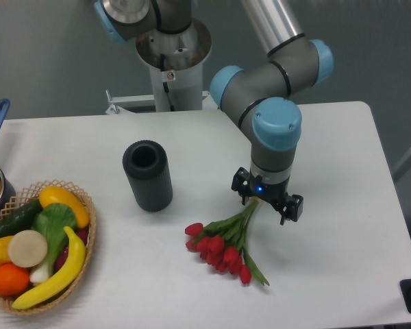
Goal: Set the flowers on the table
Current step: 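Open the gripper to release the tulips and lift it away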
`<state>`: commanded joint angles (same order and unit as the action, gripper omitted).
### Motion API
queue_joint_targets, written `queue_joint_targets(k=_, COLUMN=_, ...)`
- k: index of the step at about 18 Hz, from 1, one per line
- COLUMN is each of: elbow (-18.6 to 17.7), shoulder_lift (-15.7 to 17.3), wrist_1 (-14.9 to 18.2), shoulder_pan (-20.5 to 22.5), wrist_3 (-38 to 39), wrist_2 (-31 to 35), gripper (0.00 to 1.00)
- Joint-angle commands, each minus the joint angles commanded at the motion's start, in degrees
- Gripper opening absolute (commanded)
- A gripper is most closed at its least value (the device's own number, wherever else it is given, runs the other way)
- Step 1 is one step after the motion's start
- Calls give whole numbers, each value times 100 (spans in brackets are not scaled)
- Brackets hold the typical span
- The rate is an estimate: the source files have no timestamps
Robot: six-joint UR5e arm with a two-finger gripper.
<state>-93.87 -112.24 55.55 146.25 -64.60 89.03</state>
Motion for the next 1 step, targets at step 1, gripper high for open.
queue_joint_targets(k=1, elbow=0, shoulder_lift=0, wrist_1=0, shoulder_pan=0, wrist_3=9, wrist_2=0, gripper=100)
